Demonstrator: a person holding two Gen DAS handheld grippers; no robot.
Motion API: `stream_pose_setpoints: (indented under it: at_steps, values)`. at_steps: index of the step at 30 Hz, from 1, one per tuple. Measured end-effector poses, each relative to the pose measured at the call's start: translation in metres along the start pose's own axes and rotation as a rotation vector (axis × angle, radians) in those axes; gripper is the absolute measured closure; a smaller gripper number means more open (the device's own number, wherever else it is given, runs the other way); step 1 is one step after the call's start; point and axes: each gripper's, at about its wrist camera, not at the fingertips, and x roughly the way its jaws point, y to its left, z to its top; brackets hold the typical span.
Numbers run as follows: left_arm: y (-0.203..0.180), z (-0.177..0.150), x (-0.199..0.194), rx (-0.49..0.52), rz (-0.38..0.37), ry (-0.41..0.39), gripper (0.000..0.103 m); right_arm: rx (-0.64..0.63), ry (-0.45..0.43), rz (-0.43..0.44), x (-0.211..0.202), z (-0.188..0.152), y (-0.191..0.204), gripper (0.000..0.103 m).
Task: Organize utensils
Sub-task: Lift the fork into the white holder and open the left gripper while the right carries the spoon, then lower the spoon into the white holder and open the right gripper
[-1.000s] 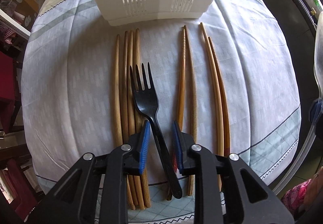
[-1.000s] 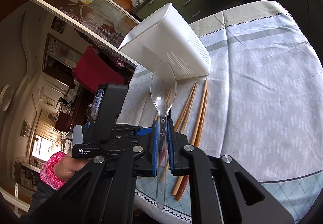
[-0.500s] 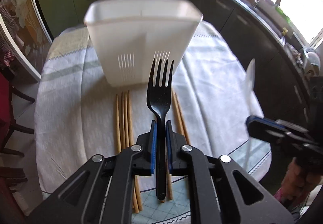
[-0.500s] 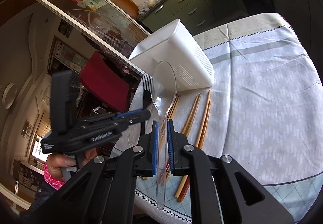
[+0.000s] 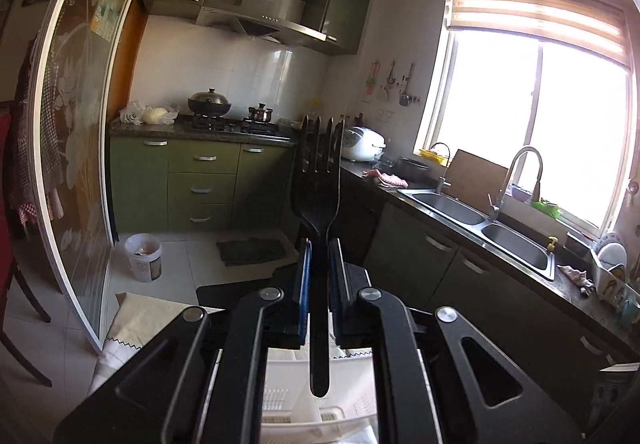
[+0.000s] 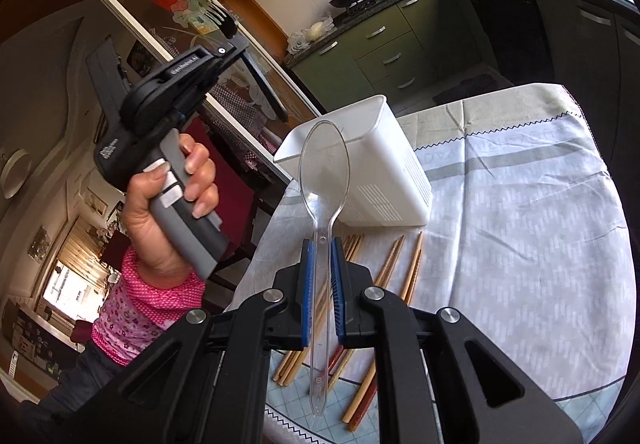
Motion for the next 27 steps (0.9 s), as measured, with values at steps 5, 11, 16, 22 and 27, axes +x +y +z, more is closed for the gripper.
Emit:
stream_pose_setpoints:
  at_steps: [5,11,16,22,27]
  values:
    - [0.012,-0.03,0.025,0.038,0.064,0.042,0.094,-0.04,-0.034,-0.021,0.005,0.015,0.006,0.093]
    - [0.026,-0.067,0.035,0.068,0.089,0.12,0.094,-0.086,-0.134,-0.042,0.015,0.055,0.024,0.093]
    - [0.034,-0.079,0.028,0.085,0.075,0.133,0.078,-0.14,-0.29,-0.115,0.022,0.098,0.043,0.093]
    - [0.051,-0.07,-0.011,0.022,0.074,0.1,0.065,-0.191,-0.455,-0.233,0.044,0.129,0.055,0.093]
    - [0.065,-0.08,-0.039,0.018,0.08,0.141,0.06,-0.227,-0.456,-0.332,0.085,0.123,0.043,0.093]
